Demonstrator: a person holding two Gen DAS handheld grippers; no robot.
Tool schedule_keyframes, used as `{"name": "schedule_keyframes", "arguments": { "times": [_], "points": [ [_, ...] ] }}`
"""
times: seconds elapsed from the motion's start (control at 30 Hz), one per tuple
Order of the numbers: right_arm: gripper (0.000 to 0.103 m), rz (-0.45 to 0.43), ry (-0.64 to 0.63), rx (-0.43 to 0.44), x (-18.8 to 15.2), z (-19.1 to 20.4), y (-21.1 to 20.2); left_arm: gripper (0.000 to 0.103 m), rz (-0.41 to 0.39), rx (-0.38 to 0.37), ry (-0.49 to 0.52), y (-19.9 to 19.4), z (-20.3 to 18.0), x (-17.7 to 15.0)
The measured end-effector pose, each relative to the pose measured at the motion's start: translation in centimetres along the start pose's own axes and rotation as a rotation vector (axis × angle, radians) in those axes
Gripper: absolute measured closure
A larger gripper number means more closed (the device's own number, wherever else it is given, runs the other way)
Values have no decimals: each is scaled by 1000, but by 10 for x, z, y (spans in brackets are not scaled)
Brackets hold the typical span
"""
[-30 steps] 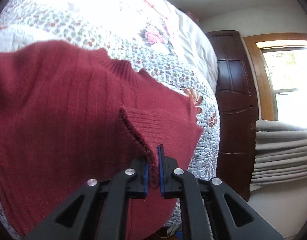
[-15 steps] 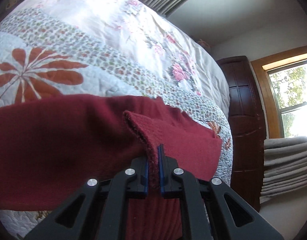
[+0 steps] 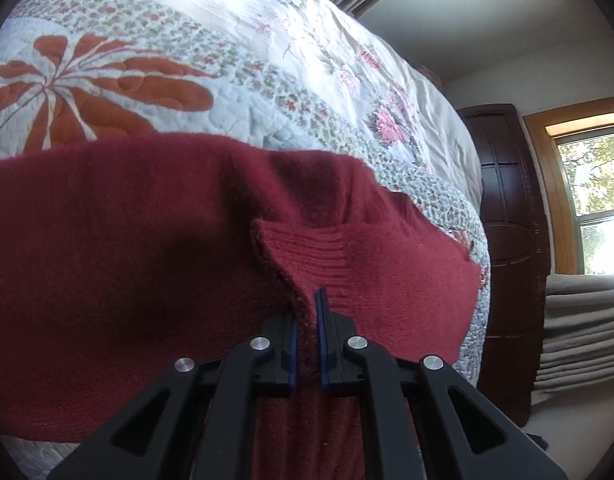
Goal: Fold small clothes
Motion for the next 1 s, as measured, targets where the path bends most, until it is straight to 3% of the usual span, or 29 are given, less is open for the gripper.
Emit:
{"name": "schedule_keyframes", "arguments": {
  "times": [0.13, 0.27, 0.33, 0.5, 0.63, 0.67, 0.7, 0.77, 0.87, 1.0],
  "points": [
    [46, -6, -14, -5, 1, 3, -2, 89, -100, 108, 15, -22, -1, -2],
    [46, -7, -7, -1, 2, 3, -2, 81, -231, 79, 30, -52, -28, -5],
    [46, -2, -19, 3, 2, 6, -1, 70, -207, 39, 58, -41, -43, -7],
    [46, -13, -61, 10, 1, 18, -6, 68, -76, 52, 16, 12, -28, -16],
    [44, -33, -63, 13, 0, 20, -15, 67, -90, 3, -30, 6, -13, -27],
    [43, -36, -62, 14, 0, 20, -16, 57, -115, 2, -34, -6, -10, -28],
    [43, -37, -61, 17, 0, 20, -18, 40, -152, 3, -35, -20, -8, -30],
    [43, -38, -65, 21, 1, 20, -19, 25, -253, -5, -63, -58, 8, -34],
    [43, -36, -80, 32, 2, 24, -19, 14, -393, -16, -184, -118, 61, -55],
    [42, -2, -116, 40, 4, 35, -9, 5, -588, -49, -421, -195, 165, -99]
  ]
}}
Point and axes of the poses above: each gripper's, at about its wrist camera, not at the fingertips, and y roughly the way its jaws point, z to its left, x to its top, the point moved 8 cm from there along y, roughly the way its jaws point, and after that the axes turned 6 degrees about z, right-handed, at the moved point
